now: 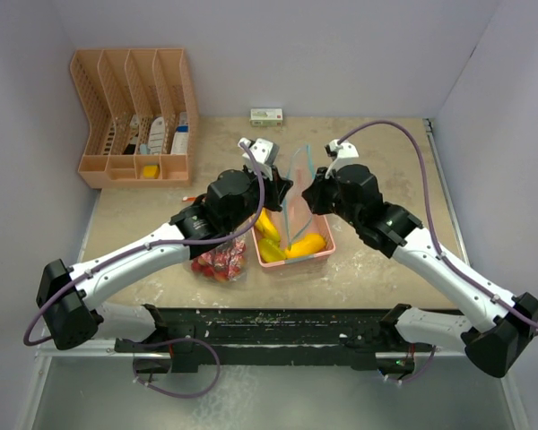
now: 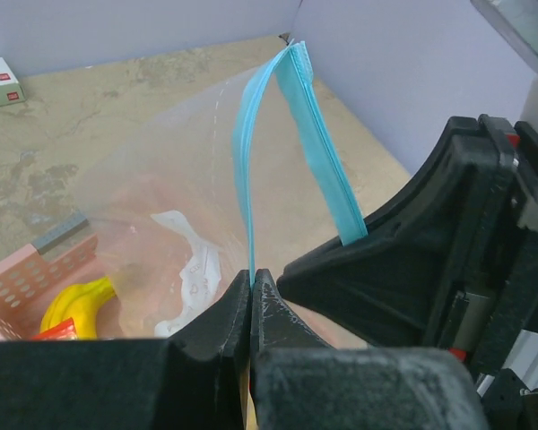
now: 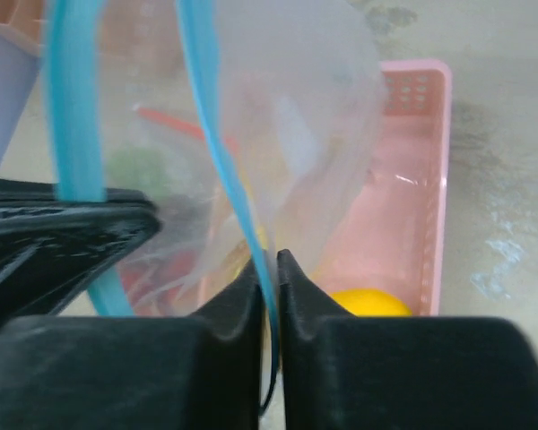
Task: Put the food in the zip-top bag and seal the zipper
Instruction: Open the zipper of the food storage bag.
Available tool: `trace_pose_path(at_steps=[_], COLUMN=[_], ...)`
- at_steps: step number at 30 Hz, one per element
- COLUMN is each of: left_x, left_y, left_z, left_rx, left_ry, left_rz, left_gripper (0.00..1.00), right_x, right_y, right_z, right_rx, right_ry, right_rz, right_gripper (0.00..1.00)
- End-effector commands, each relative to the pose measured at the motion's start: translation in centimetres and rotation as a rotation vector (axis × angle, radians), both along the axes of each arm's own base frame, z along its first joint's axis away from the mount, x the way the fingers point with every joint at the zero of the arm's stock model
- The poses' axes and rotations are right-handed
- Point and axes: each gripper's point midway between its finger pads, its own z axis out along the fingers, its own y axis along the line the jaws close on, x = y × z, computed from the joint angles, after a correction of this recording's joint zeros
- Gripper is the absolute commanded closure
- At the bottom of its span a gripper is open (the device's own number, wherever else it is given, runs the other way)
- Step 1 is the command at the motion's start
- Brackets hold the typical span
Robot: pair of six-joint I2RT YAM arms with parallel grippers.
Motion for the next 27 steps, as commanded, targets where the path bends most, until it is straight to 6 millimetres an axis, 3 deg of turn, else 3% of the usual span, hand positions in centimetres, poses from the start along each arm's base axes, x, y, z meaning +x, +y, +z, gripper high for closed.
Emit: trace_pose_path(at_steps=[1,11,15,17,19,21,23,25,27], left_x=[-0.1,-2.1,-3.3,-3.4,-3.5,-3.4,-3.4,-3.3,-3.2], left_y=[1.6,10.6,13.5,14.1,14.1,13.8,13.6,13.5,13.5], left_z=[2.3,-0.1,1.2,2.1,2.5,2.5,2.3,2.1,2.4], left_rx=[-0.003,0.256,0.294,0.287,0.281,0.284,0.291,0.292,0.282], left_ry=[-0.069,0.006,-0.011,-0.03,-0.039,-0.037,-0.031,-0.028,-0.033], left_rz=[0.026,0.225,0.272,0.281,0.277,0.266,0.262,0.265,0.268], left_gripper=[1.0,1.0,1.0,1.0,1.0,1.0,1.0,1.0,1.0], right_x=[1.2,-0.2,-1.0,-1.1,-0.7,-1.6,-4.1,-5.9,-7.4], right_y=[-3.3,-11.5,-13.3,-12.9,-9.8,-5.7,-2.0,-0.8,-0.5], right_z=[0.7,-0.9,-0.9,-0.3,1.4,4.1,6.8,9.2,10.9], right_rx=[-0.058,-0.244,-0.285,-0.276,-0.221,-0.1,0.031,0.118,0.162], right_ry=[-0.011,0.024,0.04,0.032,-0.027,-0.122,-0.206,-0.287,-0.346], right_rz=[-0.194,-0.532,-0.604,-0.568,-0.376,-0.125,0.13,0.247,0.312], right_gripper=[1.0,1.0,1.0,1.0,1.0,0.83,0.62,0.44,0.33])
